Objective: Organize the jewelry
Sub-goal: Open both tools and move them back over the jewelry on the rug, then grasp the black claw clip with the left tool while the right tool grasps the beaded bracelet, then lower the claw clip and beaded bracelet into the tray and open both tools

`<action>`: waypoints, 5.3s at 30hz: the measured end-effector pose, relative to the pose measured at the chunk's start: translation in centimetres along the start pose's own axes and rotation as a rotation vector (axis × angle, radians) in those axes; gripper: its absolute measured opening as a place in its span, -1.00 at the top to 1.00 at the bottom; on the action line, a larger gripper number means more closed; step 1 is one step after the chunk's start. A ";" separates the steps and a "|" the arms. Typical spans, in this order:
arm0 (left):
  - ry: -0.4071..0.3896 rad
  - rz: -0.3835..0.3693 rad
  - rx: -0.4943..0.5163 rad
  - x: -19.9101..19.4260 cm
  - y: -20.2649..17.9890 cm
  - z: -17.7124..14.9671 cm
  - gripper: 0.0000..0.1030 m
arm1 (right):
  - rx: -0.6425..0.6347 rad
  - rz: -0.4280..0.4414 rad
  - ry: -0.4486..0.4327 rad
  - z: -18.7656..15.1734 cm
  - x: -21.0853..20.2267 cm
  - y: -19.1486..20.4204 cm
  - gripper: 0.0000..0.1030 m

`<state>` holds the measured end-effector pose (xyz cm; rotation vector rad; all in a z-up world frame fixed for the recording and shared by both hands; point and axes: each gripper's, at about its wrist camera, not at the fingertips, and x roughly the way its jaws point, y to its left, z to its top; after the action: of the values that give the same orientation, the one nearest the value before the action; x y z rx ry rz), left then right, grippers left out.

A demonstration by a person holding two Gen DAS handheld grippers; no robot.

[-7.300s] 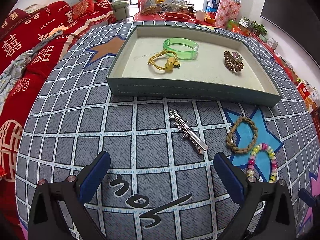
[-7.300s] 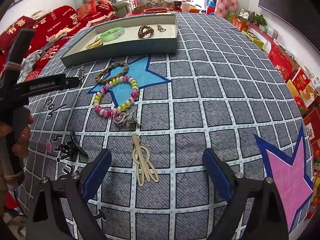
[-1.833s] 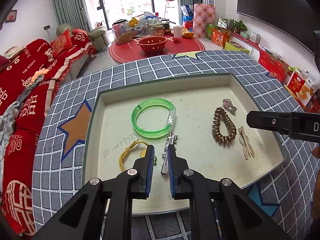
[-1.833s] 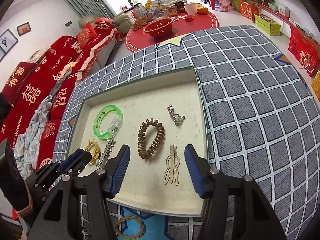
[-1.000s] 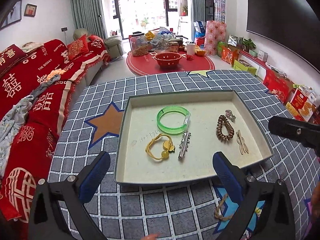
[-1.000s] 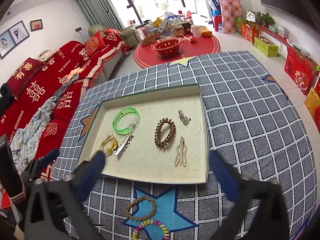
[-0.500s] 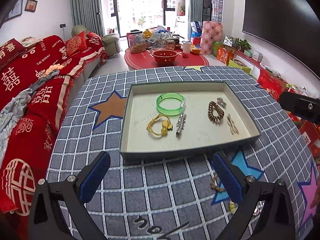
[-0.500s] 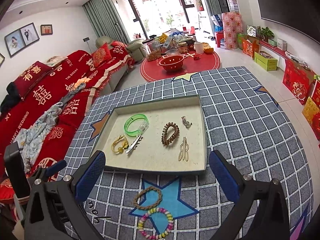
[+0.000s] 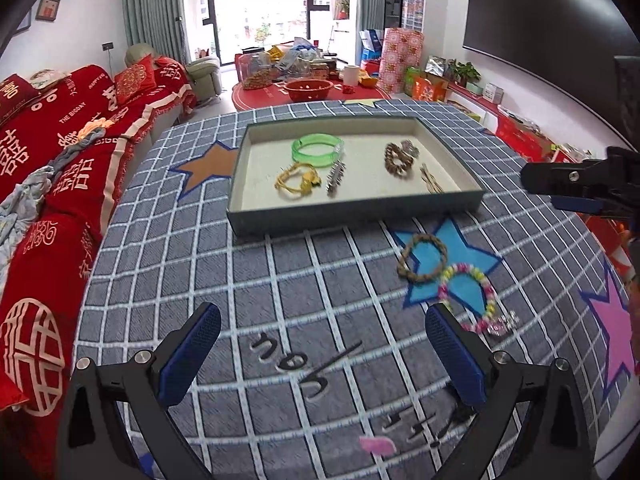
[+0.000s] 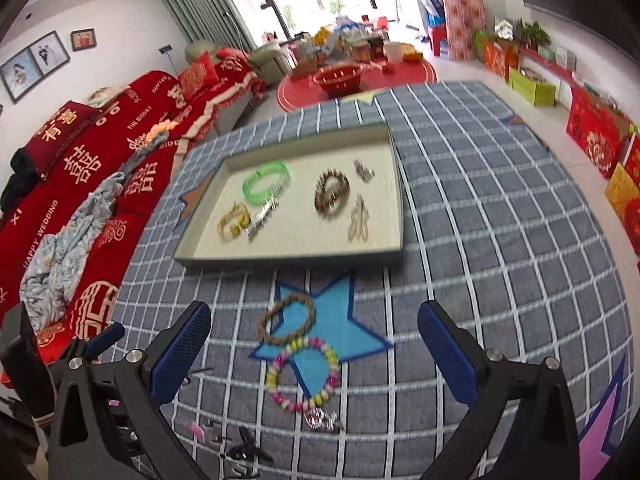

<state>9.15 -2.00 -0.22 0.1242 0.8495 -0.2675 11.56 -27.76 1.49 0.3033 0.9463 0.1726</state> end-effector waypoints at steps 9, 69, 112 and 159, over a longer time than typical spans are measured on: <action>0.035 -0.086 0.072 -1.0 -2.8 -3.6 -1.00 | 0.003 -0.034 0.116 -5.3 1.4 -1.5 -1.00; 0.053 -0.093 0.064 -0.2 -4.2 -3.1 0.03 | -0.169 -0.140 0.066 -3.6 2.0 0.6 0.81; -0.039 0.005 -0.065 2.9 2.7 8.1 0.03 | -0.052 -0.061 -0.017 5.9 2.7 -0.4 0.81; 0.069 0.167 -0.043 15.9 2.2 12.8 -0.25 | 0.057 -0.114 0.103 10.4 14.8 -3.3 0.76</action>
<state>29.00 -5.59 -3.83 0.1643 0.9077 -0.0888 28.59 -28.65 -5.30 0.2947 1.0694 0.0574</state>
